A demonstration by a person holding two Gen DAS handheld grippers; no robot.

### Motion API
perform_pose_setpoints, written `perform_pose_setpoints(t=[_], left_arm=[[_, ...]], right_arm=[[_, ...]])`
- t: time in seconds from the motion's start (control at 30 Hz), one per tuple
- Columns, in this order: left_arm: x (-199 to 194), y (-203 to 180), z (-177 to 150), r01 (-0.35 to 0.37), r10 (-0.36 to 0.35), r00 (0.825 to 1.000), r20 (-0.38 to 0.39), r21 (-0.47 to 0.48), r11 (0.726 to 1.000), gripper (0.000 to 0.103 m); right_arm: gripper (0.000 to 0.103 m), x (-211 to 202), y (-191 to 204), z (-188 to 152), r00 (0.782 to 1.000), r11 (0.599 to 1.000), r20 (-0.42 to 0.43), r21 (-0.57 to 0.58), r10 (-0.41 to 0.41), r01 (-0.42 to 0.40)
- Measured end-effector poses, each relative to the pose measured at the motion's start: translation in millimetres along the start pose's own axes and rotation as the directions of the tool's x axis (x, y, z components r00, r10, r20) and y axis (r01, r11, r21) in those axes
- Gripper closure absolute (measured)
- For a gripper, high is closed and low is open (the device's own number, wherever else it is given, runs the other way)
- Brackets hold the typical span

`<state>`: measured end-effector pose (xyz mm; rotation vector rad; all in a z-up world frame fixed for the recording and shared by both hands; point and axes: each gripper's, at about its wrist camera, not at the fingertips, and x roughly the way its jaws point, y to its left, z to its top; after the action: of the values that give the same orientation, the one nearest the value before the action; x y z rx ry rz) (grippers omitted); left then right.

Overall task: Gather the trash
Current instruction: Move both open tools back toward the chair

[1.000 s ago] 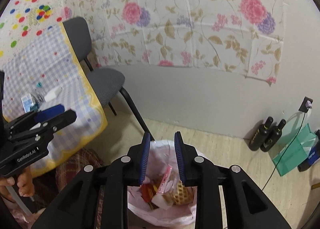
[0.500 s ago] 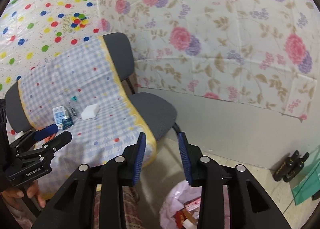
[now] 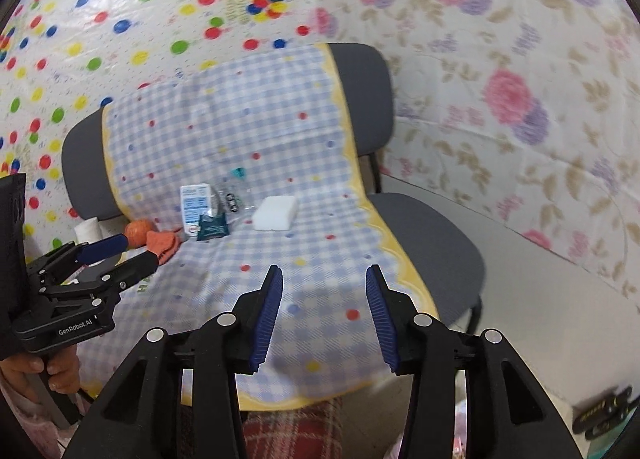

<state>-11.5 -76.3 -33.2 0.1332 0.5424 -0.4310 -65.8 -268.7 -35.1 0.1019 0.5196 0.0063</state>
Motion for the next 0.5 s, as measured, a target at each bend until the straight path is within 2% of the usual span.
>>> perform_pose_setpoints(t=[0.07, 0.17, 0.33, 0.5], left_arm=[[2.6, 16.5, 1.7, -0.055, 0.055, 0.998, 0.000, -0.017, 0.998, 0.032], [5.5, 46.5, 3.6, -0.127, 0.128, 0.992, -0.003, -0.061, 0.990, 0.031], [11.7, 95.1, 4.5, -0.239, 0.238, 0.971, -0.024, -0.114, 0.964, 0.030], [24.0, 133.2, -1.7, -0.317, 0.310, 0.948, -0.068, -0.152, 0.936, 0.026]], right_arm=[[0.055, 15.7, 10.6, 6.7, 1.000, 1.000, -0.008, -0.021, 0.021, -0.021], [0.037, 39.4, 22.6, 16.5, 0.999, 0.998, -0.012, -0.031, 0.046, -0.046], [0.036, 76.3, 41.9, 29.9, 0.996, 0.995, -0.028, -0.050, 0.086, -0.087], [0.037, 119.7, 62.9, 37.7, 0.990, 0.989, -0.067, -0.073, 0.123, -0.128]])
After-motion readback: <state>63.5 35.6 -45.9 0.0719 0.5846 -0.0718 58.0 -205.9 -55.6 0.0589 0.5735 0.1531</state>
